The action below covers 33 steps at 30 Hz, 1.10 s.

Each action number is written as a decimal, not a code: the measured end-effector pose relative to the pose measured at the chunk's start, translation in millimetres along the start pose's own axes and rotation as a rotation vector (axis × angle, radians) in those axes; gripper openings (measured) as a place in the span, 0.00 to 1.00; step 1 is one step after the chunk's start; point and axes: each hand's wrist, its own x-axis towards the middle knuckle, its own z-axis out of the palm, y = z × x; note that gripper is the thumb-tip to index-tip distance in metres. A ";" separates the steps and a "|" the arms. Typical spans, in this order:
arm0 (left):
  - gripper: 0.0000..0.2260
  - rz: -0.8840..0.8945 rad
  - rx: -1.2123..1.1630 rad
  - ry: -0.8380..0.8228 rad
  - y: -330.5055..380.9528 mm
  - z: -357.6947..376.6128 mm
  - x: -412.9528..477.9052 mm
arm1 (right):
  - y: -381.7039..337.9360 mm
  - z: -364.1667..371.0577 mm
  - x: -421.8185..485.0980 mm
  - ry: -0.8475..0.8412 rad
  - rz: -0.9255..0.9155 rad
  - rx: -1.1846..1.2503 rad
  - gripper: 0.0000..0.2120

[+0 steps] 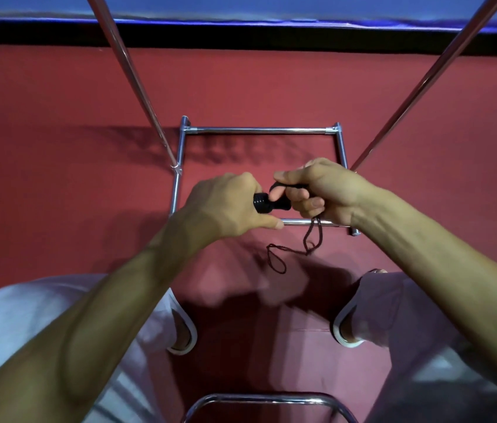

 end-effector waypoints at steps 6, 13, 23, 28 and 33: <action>0.25 -0.018 -0.074 0.048 -5.4 -9.4 -3.5 | -5.0 -3.1 -0.2 -0.075 -0.107 -0.072 0.16; 0.15 0.133 -0.558 -0.379 -7.1 -21.6 -9.7 | -18.3 -26.5 -7.5 -0.212 -0.387 -0.480 0.13; 0.19 0.232 -0.664 -0.687 -0.6 -26.4 -17.3 | -21.2 -43.5 -11.9 -0.287 -0.501 -0.520 0.13; 0.20 0.278 -0.763 -0.563 2.9 -30.9 -20.0 | -15.7 -42.6 -4.8 -0.278 -0.558 -0.453 0.11; 0.19 0.294 -0.853 -0.305 4.5 -37.1 -20.0 | 2.3 -27.4 2.4 -0.282 -0.501 -0.220 0.16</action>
